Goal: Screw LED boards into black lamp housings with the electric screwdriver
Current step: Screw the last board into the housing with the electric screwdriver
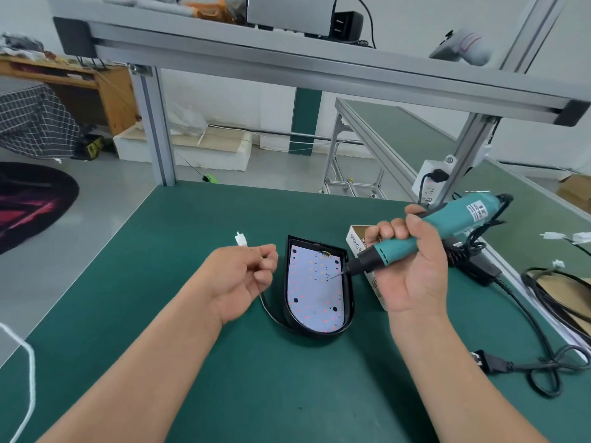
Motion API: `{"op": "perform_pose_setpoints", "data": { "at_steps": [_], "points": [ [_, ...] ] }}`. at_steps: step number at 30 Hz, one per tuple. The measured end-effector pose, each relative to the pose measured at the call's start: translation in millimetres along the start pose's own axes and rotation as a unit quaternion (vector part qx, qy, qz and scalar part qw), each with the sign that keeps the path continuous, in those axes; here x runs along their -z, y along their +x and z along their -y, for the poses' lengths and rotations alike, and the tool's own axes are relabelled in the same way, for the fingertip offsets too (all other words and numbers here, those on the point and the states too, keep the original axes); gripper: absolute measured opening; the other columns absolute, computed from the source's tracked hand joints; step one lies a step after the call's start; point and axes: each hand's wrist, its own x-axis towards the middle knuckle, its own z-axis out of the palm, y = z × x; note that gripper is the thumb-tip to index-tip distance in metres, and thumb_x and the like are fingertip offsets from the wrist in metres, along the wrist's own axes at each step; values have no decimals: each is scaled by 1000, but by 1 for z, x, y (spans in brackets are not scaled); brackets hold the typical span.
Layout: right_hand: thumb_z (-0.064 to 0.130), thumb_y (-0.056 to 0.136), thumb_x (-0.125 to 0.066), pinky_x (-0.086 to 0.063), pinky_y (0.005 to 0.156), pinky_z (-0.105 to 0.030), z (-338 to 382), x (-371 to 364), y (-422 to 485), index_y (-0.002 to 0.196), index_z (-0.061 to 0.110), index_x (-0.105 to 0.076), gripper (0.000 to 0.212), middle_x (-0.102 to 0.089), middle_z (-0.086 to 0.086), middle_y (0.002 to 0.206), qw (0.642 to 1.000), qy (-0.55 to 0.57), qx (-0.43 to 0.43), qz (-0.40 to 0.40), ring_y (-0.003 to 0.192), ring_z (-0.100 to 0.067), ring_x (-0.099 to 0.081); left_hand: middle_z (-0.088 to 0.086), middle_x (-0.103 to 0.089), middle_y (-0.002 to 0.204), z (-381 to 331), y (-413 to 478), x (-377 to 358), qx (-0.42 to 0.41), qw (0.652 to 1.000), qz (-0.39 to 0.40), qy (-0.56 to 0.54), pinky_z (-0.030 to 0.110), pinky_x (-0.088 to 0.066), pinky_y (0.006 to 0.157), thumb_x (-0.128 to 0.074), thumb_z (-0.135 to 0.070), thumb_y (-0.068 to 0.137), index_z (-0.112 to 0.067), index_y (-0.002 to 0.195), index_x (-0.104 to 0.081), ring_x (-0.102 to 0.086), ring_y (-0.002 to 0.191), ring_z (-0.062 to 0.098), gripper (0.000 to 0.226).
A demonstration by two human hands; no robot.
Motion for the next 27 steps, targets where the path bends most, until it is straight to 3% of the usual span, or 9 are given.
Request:
{"op": "perform_pose_setpoints", "data": {
  "at_steps": [6, 11, 14, 20, 27],
  "points": [
    [9, 97, -56, -54, 82, -34, -1, -2, -1, 97, 18, -63, 12, -45, 3, 70, 1000, 6, 0, -12, 67, -16, -48, 5, -67, 82, -1, -4, -2, -9, 998, 60, 1, 15, -34, 38, -47, -5, 110, -3, 101, -60, -45, 49, 5, 15],
    [9, 97, -56, -54, 82, -35, 0, -4, -2, 97, 18, -65, 13, -45, 3, 70, 1000, 16, 2, -11, 67, -16, -49, 3, -63, 83, 2, -15, -10, 13, 983, 180, -26, 13, -33, 37, -62, -17, 98, -10, 91, -62, -41, 49, 3, 10],
    [9, 97, -55, -54, 81, -35, 2, -5, -3, 97, 18, -66, 13, -46, 4, 70, 1000, 17, 6, -2, 67, -16, -49, 4, -60, 86, 7, -19, -11, 24, 977, 213, -15, 13, -33, 38, -64, -19, 96, -10, 94, -64, -40, 52, 3, 10],
    [10, 97, -57, -53, 81, -35, 5, -10, -7, 100, 18, -64, 11, -46, 5, 70, 999, 29, 11, 15, 69, -16, -49, 3, -61, 84, 12, -23, -13, 3, 971, 232, 52, 14, -32, 39, -80, -23, 85, -11, 93, -77, -40, 52, 4, 15],
    [15, 101, -58, -53, 84, -34, 11, -18, -10, 99, 19, -64, 8, -48, 5, 69, 998, 54, 25, 29, 70, -16, -51, 7, -71, 90, 14, -27, -15, -13, 971, 218, 99, 16, -32, 41, -75, -12, 88, -8, 100, -83, -45, 51, 6, 15]
  ]
}}
